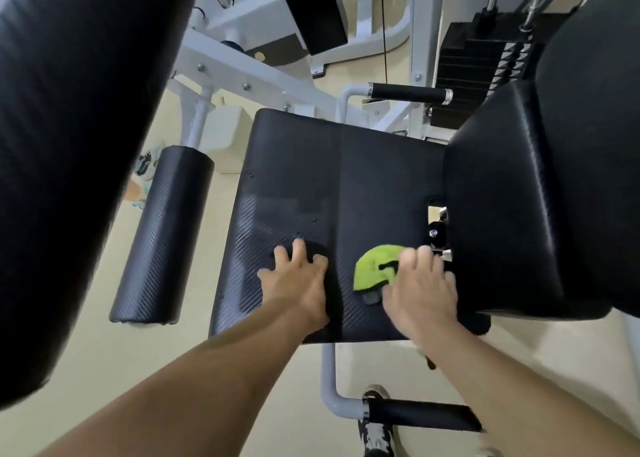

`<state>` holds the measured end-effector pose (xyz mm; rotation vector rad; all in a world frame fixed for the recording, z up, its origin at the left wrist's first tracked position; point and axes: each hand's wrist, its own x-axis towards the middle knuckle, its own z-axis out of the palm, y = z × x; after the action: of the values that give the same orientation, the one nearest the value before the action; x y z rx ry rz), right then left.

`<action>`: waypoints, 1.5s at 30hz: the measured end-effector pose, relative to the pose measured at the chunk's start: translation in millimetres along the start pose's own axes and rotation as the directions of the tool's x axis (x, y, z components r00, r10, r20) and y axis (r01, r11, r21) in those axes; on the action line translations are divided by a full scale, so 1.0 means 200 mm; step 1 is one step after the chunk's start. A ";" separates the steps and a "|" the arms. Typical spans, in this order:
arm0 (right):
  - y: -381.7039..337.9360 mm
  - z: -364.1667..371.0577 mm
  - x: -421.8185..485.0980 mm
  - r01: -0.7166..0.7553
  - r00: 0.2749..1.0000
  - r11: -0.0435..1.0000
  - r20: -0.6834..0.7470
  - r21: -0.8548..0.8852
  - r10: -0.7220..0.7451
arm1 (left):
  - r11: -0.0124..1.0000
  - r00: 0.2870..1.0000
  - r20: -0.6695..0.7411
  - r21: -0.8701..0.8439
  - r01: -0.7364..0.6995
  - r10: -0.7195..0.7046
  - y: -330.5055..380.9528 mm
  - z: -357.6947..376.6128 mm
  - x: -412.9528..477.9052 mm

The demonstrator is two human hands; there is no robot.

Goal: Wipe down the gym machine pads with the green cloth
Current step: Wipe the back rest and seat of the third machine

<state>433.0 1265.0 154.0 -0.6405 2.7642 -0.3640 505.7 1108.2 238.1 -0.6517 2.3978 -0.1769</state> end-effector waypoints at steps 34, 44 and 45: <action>-0.21 0.00 0.54 -0.031 0.999 0.985 -0.030 0.168 0.037 | 0.806 0.888 0.148 -0.375 0.459 -0.436 -0.02 -0.19 0.31; -0.28 -0.07 0.28 -0.011 0.991 0.958 0.130 0.286 -0.028 | 0.798 0.897 0.054 -0.434 0.417 -0.439 -0.06 -0.09 0.20; -0.31 -0.10 0.41 -0.037 0.994 0.961 0.105 0.274 0.008 | 0.779 0.885 0.036 -0.459 0.426 -0.463 -0.06 -0.08 0.18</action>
<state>379.7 1177.1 175.0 -0.5405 2.5556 -0.6767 475.4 1079.9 234.5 -1.4631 2.3297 0.1814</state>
